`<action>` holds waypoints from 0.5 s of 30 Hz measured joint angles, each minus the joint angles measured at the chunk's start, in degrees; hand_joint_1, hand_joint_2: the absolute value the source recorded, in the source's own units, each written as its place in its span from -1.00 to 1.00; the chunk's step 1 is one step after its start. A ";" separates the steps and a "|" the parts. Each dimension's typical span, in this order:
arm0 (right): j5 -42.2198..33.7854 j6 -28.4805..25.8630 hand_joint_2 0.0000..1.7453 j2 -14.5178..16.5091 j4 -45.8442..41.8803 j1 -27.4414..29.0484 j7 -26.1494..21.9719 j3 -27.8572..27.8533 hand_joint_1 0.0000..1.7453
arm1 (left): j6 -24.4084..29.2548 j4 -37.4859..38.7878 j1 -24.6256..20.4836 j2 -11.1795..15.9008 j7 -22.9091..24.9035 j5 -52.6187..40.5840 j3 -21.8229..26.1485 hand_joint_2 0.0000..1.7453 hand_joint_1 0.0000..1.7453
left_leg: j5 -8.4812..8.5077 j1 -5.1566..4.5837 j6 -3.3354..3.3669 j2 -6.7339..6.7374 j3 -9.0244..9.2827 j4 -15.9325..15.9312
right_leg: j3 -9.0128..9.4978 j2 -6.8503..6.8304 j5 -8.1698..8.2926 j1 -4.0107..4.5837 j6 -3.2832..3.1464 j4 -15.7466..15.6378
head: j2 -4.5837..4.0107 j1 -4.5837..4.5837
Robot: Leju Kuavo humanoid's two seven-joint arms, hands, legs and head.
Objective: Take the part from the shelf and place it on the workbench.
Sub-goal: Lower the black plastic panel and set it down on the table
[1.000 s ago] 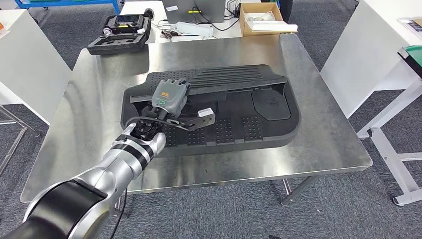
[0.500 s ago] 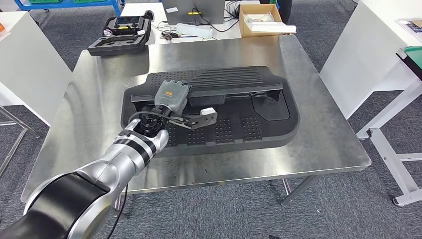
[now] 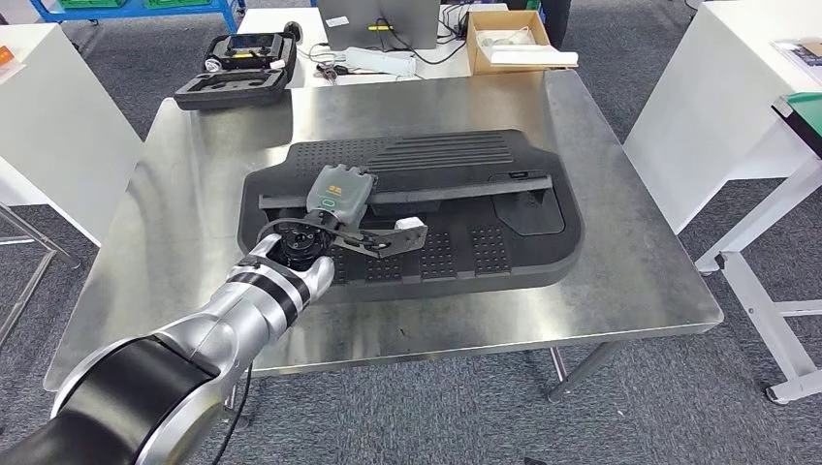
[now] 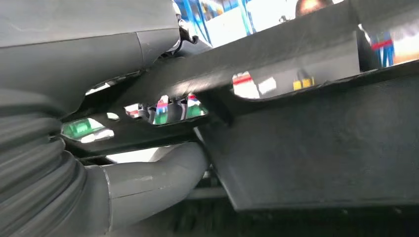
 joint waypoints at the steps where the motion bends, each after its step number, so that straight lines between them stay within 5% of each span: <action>1: 0.04 0.08 1.00 0.00 0.00 -0.01 0.00 0.00 -1.00 | -1.65 0.18 -0.02 -0.10 0.11 0.33 -0.01 1.00 1.00 | -0.04 0.00 0.06 0.00 0.06 0.00 | 0.07 0.00 -0.02 0.00 0.03 -0.01 | 0.00 0.01; 5: 0.18 0.20 1.00 0.00 0.01 0.02 0.00 -0.01 -1.00 | -4.15 0.67 0.08 -0.40 0.68 1.07 -0.01 1.00 1.00 | -0.04 0.00 0.08 0.02 0.18 -0.01 | 0.16 0.03 -0.03 0.01 0.09 -0.01 | 0.00 -0.01; 15: 0.50 -0.03 1.00 0.02 0.07 0.05 0.00 -0.02 -1.00 | 4.65 0.71 -0.17 -0.48 1.03 1.70 -0.01 1.00 1.00 | 0.07 0.01 -0.07 0.01 0.18 0.00 | 0.13 0.01 -0.04 0.03 0.11 0.01 | 0.00 0.01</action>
